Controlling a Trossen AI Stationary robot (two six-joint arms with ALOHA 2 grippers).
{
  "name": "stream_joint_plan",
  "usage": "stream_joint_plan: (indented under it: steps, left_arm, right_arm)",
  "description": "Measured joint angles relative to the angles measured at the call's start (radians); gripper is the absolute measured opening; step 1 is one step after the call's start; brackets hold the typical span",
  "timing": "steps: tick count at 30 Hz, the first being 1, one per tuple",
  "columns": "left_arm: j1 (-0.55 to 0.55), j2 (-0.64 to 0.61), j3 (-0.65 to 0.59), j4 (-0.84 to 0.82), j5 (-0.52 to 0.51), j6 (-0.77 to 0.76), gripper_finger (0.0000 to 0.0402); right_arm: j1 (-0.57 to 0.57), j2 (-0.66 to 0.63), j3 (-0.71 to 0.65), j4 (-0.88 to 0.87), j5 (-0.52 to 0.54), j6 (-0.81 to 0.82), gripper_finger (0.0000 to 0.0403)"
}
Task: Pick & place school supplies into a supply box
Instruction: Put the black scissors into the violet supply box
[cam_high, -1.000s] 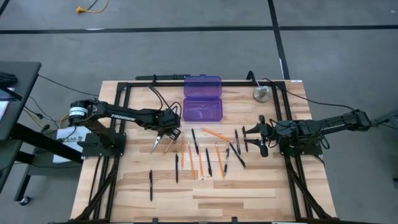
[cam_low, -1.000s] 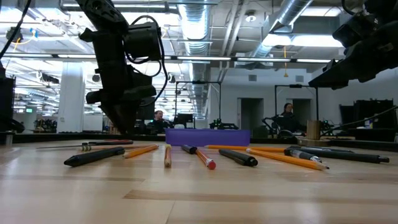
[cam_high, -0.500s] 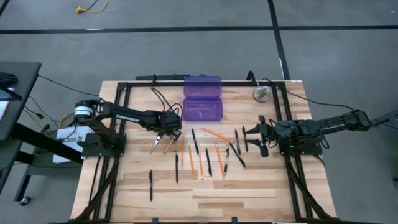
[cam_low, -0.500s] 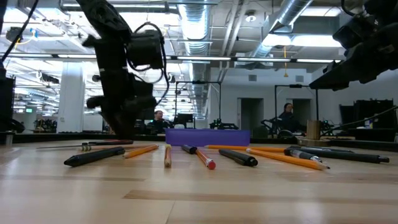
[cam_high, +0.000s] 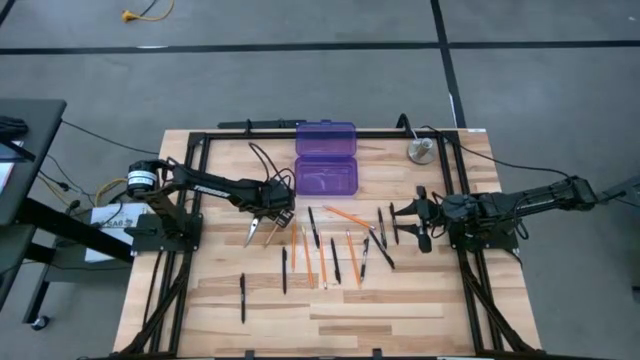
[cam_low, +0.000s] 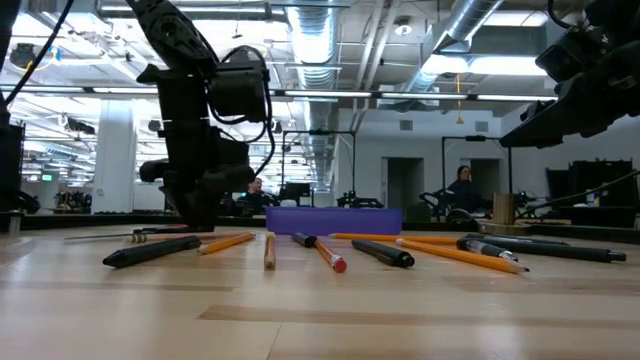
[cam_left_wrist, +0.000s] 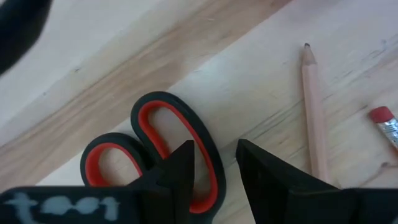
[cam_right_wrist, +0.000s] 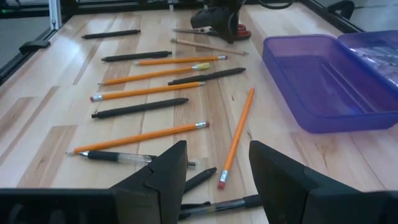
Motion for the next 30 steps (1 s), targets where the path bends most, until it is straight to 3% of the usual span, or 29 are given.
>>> stream_joint_plan:
  steps: [13, 24, 30]
  left_arm:
    - [-0.001, 0.012, -0.001, -0.002, -0.011, -0.014, 0.0111]
    - [-0.001, 0.012, -0.002, 0.002, -0.001, -0.014, 0.0017]
    - [-0.001, 0.012, -0.002, 0.000, -0.002, -0.014, 0.0020]
  right_arm:
    - [0.000, 0.000, 0.000, 0.000, 0.000, 0.001, 0.0169]
    - [0.000, 0.000, 0.000, 0.000, 0.000, 0.001, 0.0169]
    - [0.000, 0.000, 0.000, 0.000, 0.000, 0.001, 0.0169]
